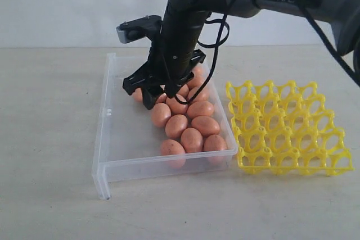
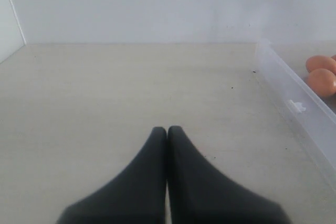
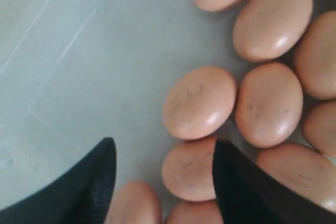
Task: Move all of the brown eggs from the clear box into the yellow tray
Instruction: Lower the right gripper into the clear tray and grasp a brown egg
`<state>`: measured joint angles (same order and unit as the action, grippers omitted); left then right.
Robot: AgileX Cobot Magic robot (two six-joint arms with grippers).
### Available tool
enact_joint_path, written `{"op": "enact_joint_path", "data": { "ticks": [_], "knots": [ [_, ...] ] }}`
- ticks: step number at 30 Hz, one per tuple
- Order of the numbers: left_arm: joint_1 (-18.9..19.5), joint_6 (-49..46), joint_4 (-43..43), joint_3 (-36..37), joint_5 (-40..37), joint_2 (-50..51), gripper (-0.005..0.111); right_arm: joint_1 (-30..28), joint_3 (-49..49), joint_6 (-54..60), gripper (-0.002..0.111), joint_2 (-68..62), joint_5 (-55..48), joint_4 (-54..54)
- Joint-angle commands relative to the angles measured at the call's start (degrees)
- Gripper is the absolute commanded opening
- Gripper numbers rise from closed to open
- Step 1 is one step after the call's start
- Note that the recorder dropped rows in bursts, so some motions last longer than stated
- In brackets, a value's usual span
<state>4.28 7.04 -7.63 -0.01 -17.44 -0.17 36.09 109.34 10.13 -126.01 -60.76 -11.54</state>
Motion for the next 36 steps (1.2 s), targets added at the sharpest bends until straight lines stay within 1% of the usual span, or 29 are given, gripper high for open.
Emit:
{"op": "enact_joint_path", "data": {
  "ticks": [1,4,8,18,25,29,33,36],
  "knots": [
    [-0.3,0.21,0.09,0.01,0.85,0.17,-0.004,0.43,0.42,-9.06,0.057,-1.35,5.95,-0.93],
    [-0.3,0.21,0.09,0.01,0.85,0.17,-0.004,0.43,0.42,-13.85,0.057,-2.55,9.18,-0.94],
    [-0.3,0.21,0.09,0.01,0.85,0.17,-0.004,0.43,0.42,-17.39,0.057,-3.93,8.55,-0.62],
    [-0.3,0.21,0.09,0.01,0.85,0.17,-0.004,0.43,0.56,-19.68,0.057,-8.39,10.65,2.61],
    [-0.3,0.21,0.09,0.01,0.85,0.17,-0.004,0.43,0.56,-19.82,0.057,-11.11,16.8,3.41],
    [-0.3,0.21,0.09,0.01,0.85,0.17,-0.004,0.43,0.56,-16.78,0.057,-11.22,17.04,3.37],
    [-0.3,0.21,0.09,0.01,0.85,0.17,-0.004,0.43,0.56,-7.16,0.057,-11.22,15.51,3.37],
    [-0.3,0.21,0.09,0.01,0.85,0.17,-0.004,0.43,0.56,-3.77,0.057,-11.22,15.72,3.37]
  ]
}}
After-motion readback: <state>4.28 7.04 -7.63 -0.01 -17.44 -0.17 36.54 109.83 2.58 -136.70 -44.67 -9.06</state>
